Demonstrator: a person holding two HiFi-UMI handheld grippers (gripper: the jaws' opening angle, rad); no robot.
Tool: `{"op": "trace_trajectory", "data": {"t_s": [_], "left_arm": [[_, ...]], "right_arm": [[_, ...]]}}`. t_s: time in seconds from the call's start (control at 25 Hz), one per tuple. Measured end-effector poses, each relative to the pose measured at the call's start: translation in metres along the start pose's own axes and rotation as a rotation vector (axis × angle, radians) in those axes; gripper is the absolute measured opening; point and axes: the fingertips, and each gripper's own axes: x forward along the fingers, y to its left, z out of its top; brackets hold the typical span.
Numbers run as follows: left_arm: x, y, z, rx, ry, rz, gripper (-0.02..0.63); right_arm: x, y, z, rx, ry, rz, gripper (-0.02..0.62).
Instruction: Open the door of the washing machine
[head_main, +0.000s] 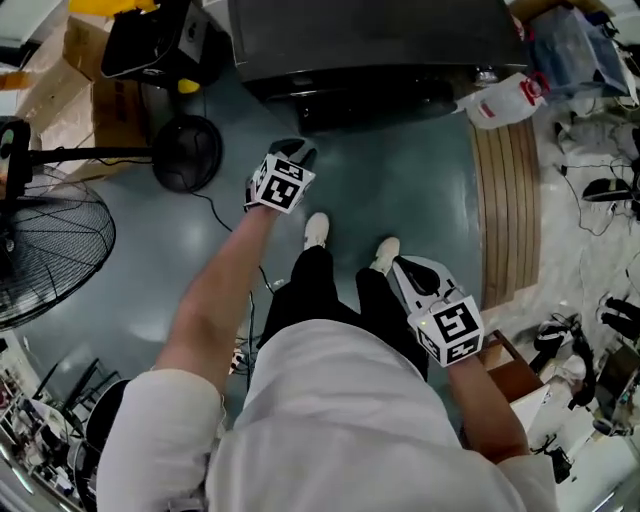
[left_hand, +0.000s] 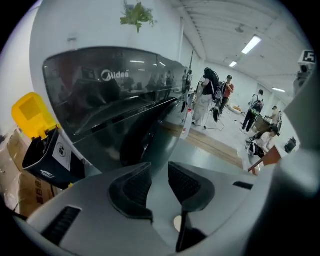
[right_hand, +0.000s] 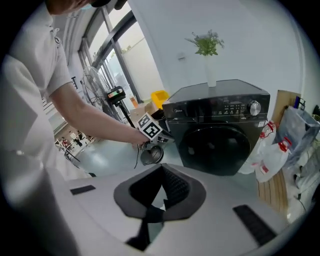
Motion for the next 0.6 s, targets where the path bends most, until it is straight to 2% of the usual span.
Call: {"op": "trace_trajectory", "data": {"t_s": [0.24,0.6], "left_arm": [[0.056,0.039,0.005,0.086,0.044,-0.042,0.132],[0.098,0.042,-0.002,0.233,0.114,-0.133,0.138]], "right_arm": [[0.038,-0.002,0.007,0.080,0.034,-0.036,0.012],[0.056,-0.015,0.007,0.165,0.042,-0.106,0.012]]}}
